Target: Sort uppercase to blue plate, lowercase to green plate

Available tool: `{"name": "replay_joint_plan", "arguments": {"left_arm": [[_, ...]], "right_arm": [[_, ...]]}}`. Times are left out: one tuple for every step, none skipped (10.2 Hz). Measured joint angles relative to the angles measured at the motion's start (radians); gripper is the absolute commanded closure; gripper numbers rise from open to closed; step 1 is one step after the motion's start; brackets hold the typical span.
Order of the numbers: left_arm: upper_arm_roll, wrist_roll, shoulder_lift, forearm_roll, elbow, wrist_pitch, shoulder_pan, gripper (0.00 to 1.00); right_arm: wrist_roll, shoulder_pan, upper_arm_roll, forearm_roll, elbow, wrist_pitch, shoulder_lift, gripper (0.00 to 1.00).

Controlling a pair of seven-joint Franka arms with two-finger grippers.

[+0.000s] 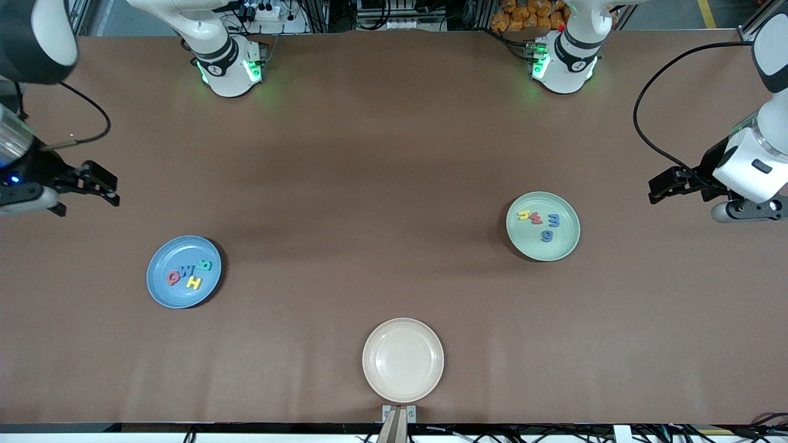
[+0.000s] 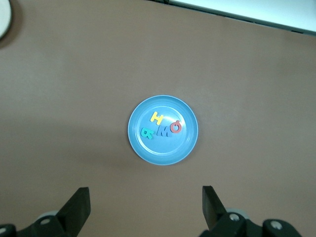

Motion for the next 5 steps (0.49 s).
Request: {"name": "replay_joint_plan", "arguments": {"left_arm": [[0.000,0.000,0.000,0.000,0.000,0.000,0.000,0.00],[0.001,0.000,0.000,0.000,0.001,0.000,0.000,0.00],[0.002,0.000,0.000,0.000,0.001,0.000,0.000,0.00],[0.002,0.000,0.000,0.000,0.002,0.000,0.000,0.00],[0.003,0.000,0.000,0.000,0.002,0.000,0.000,0.00]], "right_arm": [[0.000,-0.002,0.000,0.001,0.073,-0.082,-0.001,0.00],[0.000,-0.005,0.000,0.001,0.142,-0.160,-0.002,0.00],[0.000,-0.008,0.000,0.001,0.193,-0.226,-0.003,0.00],[0.001,-0.008,0.000,0.001,0.223,-0.273,-0.003,0.00],[0.013,-0.009,0.000,0.011,0.235,-0.298,-0.003,0.00]]}}
